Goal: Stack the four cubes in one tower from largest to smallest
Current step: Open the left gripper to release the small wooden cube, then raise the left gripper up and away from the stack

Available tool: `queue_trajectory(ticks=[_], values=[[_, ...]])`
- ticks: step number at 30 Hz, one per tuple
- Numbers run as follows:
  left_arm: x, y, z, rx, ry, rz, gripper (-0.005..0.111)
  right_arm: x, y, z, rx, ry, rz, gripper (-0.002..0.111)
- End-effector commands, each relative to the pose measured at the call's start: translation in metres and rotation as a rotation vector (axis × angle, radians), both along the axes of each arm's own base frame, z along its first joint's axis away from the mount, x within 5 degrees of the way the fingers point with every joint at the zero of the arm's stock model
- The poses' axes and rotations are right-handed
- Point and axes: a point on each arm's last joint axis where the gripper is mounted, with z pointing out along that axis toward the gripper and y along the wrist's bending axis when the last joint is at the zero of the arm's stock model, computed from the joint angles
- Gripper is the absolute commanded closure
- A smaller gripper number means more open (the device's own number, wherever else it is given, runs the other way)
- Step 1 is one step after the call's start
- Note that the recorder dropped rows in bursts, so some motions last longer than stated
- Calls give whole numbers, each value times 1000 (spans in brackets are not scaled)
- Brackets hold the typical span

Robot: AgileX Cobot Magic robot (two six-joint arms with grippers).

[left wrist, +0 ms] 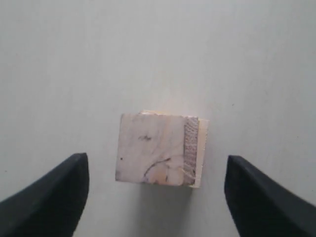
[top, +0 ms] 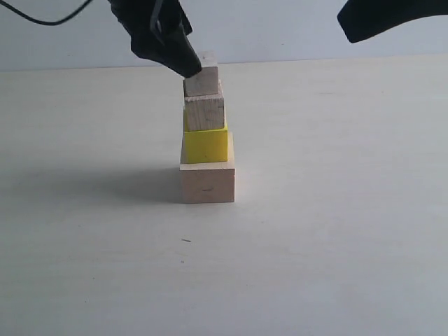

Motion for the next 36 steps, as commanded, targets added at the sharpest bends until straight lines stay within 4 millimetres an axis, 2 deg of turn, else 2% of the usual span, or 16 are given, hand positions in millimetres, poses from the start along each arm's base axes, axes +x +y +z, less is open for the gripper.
queue_trajectory(ticks=[1,3,5,6,7,10,12,16,19,24,29,36], values=[[-19,18,42,11,-107,82,35,-1,-1,1,9,-12,0,108],[-32,28,63,-4,-143,155,48,-1,-1,1,11,-15,0,108],[-44,36,80,-33,-177,173,76,0,-1,2,13,-23,-2,108],[-50,39,88,-49,-188,185,96,1,0,2,20,-35,-4,108],[-53,40,92,-60,-191,198,106,1,0,3,27,-43,-5,108],[-66,48,106,-105,-190,254,107,6,3,9,78,-114,-13,108],[-74,49,101,-118,-149,253,107,12,0,12,79,-172,-78,108],[-89,54,64,-107,15,253,107,15,-21,10,82,-330,-245,108],[-89,63,27,-246,118,381,107,5,-38,-6,96,-384,-328,108],[-92,80,-4,-301,82,516,107,-1,-46,-25,67,-354,-362,108],[-100,88,1,-347,0,554,107,-5,-46,-33,58,-257,-378,108],[-109,92,9,-343,-18,535,107,-6,-46,-33,61,-246,-378,108]])
